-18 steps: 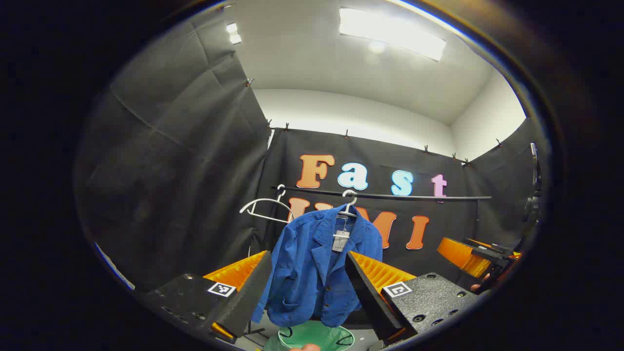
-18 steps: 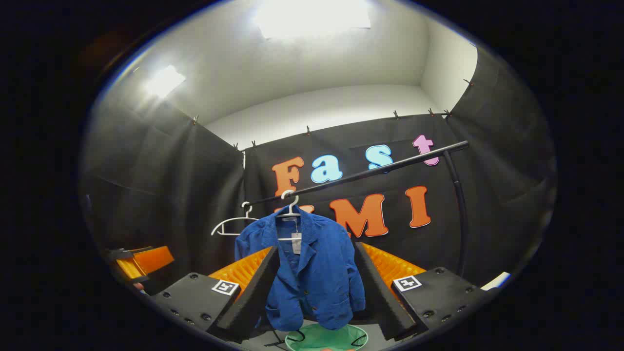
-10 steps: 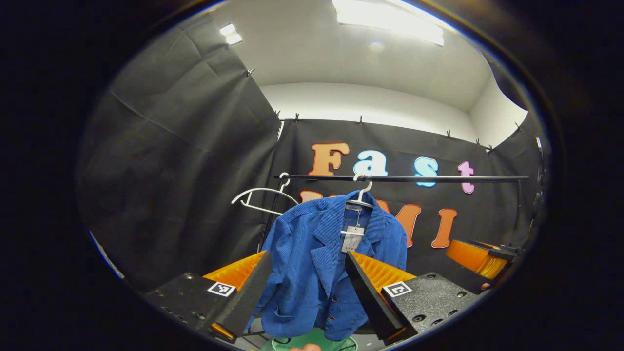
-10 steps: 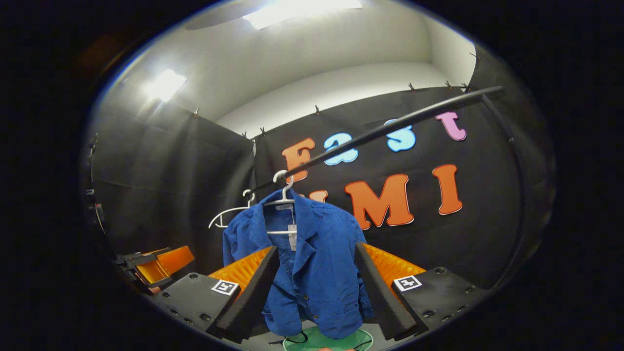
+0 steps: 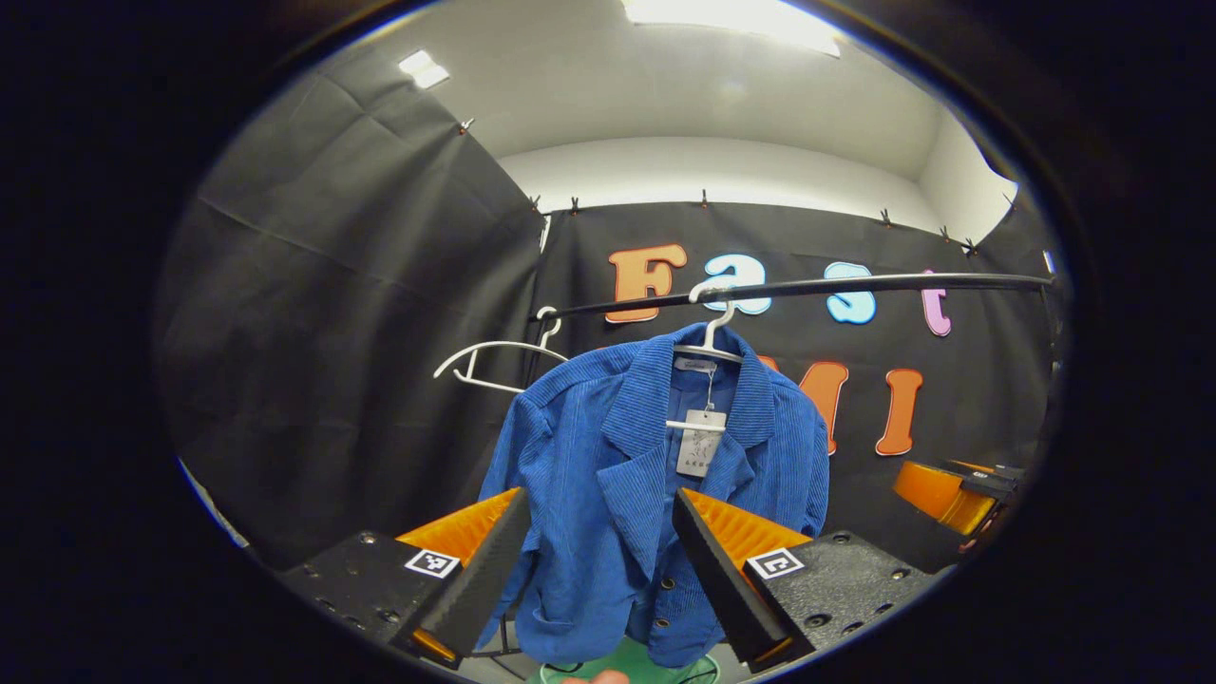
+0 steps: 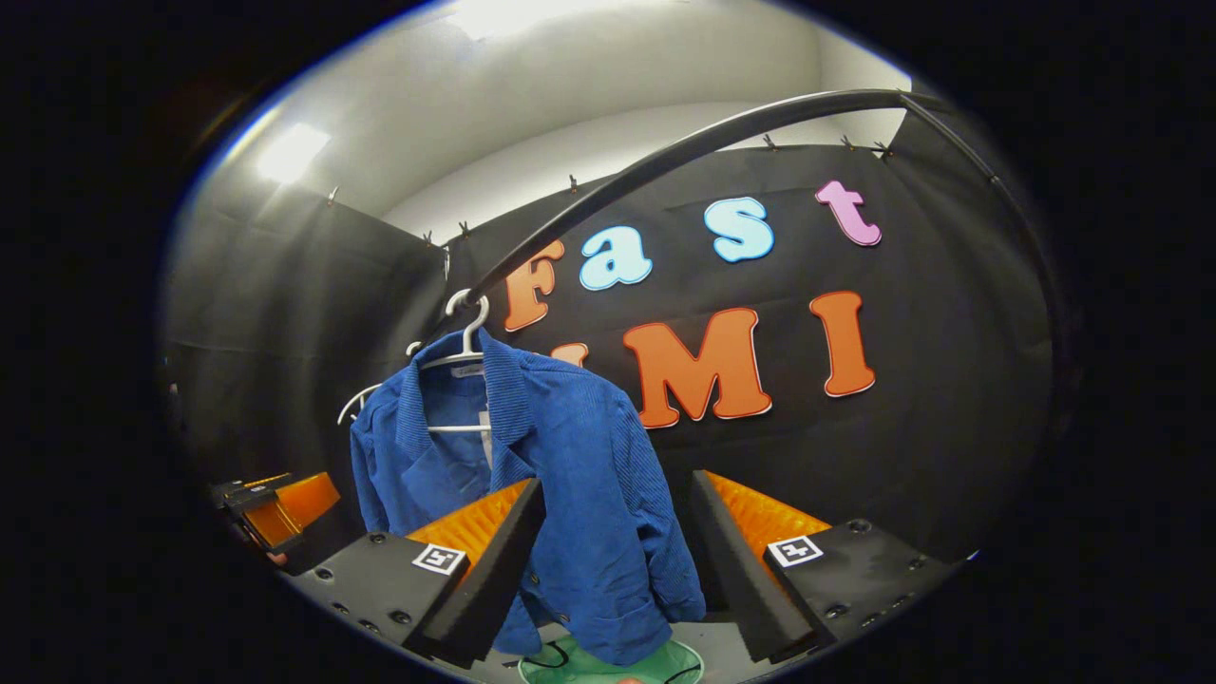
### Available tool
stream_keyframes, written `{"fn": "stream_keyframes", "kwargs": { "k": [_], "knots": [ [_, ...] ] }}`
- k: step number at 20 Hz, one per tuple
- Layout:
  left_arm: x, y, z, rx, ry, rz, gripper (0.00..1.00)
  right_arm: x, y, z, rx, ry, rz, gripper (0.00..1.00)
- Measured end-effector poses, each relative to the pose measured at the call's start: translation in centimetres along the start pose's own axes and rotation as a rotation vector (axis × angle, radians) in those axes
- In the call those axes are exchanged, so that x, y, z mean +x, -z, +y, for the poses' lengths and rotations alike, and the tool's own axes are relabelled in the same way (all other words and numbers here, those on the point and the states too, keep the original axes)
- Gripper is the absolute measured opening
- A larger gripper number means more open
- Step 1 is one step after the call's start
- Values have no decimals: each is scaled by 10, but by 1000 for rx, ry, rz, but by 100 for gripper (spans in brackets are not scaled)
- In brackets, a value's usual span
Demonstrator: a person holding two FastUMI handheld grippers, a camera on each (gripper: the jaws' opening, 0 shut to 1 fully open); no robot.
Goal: Grasp the clothes on the hanger with both hands and then place them into the laundry hamper below.
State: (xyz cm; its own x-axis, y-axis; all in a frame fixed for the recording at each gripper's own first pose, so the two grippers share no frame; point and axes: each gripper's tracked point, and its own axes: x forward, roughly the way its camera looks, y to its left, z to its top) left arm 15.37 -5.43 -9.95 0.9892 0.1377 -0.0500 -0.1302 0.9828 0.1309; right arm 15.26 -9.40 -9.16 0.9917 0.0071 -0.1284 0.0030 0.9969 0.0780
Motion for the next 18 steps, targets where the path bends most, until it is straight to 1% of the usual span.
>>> {"fn": "stream_keyframes", "kwargs": {
  "k": [1, 2, 4, 5, 6, 7, 9, 13, 14, 15, 16, 17, 18],
  "knots": [
    [4, -2, 1, 10, 8, -7, 95, -1, 0, -2, -1, 26, -9, 100],
    [8, -4, 1, 13, 20, -7, 95, -3, 2, -3, -12, 50, -5, 100],
    [13, -10, 0, -1, 47, -18, 95, -7, 4, 2, -42, 67, 4, 100],
    [14, -14, 1, -10, 55, -29, 98, -8, 4, 8, -50, 66, 4, 100],
    [16, -15, 2, -12, 60, -38, 92, -9, 3, 13, -58, 63, 3, 100],
    [17, -14, 3, -9, 66, -42, 95, -11, 3, 16, -64, 65, 2, 100],
    [21, -11, 1, -3, 83, -40, 95, -13, 3, 19, -70, 69, -2, 99],
    [26, -5, 0, -32, 98, -23, 95, -15, 5, 26, -75, 57, 4, 99],
    [26, -4, 2, -38, 96, -23, 92, -16, 3, 28, -82, 54, -1, 99],
    [27, -5, 5, -39, 90, -24, 95, -15, 1, 29, -90, 52, -8, 93],
    [27, -6, 8, -35, 81, -25, 94, -14, -2, 29, -99, 50, -15, 93],
    [27, -8, 12, -31, 73, -29, 92, -12, -5, 31, -105, 45, -25, 93],
    [26, -10, 15, -27, 65, -33, 91, -11, -8, 35, -110, 36, -39, 99]
  ]
}}
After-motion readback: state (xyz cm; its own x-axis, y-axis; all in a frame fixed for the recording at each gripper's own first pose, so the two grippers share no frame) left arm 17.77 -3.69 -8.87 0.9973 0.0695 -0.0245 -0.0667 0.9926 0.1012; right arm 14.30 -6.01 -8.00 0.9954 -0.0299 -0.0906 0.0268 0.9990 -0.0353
